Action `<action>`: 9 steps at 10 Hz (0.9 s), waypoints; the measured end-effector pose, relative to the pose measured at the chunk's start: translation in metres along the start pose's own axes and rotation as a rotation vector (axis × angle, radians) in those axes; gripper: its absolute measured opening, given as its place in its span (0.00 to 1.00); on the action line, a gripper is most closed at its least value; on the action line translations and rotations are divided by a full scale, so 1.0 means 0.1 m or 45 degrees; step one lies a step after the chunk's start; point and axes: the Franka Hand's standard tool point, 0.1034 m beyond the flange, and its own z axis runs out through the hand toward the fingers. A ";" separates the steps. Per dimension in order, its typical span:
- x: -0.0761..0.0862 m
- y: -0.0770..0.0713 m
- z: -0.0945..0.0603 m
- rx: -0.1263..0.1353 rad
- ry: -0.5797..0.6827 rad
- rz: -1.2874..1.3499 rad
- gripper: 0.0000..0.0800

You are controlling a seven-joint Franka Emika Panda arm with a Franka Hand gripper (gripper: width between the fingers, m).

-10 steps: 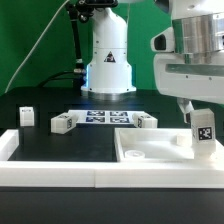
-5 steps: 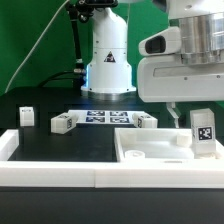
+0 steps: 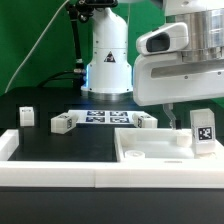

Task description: Assemble one leg

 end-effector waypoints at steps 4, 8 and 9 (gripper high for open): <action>0.00 0.00 0.00 0.001 0.000 0.037 0.41; 0.00 -0.01 0.01 0.017 -0.002 0.389 0.36; 0.00 -0.01 0.01 0.018 0.007 0.572 0.36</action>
Offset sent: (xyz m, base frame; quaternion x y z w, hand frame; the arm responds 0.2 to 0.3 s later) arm 0.0000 0.0000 0.0000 0.0000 0.0000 0.0799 0.9968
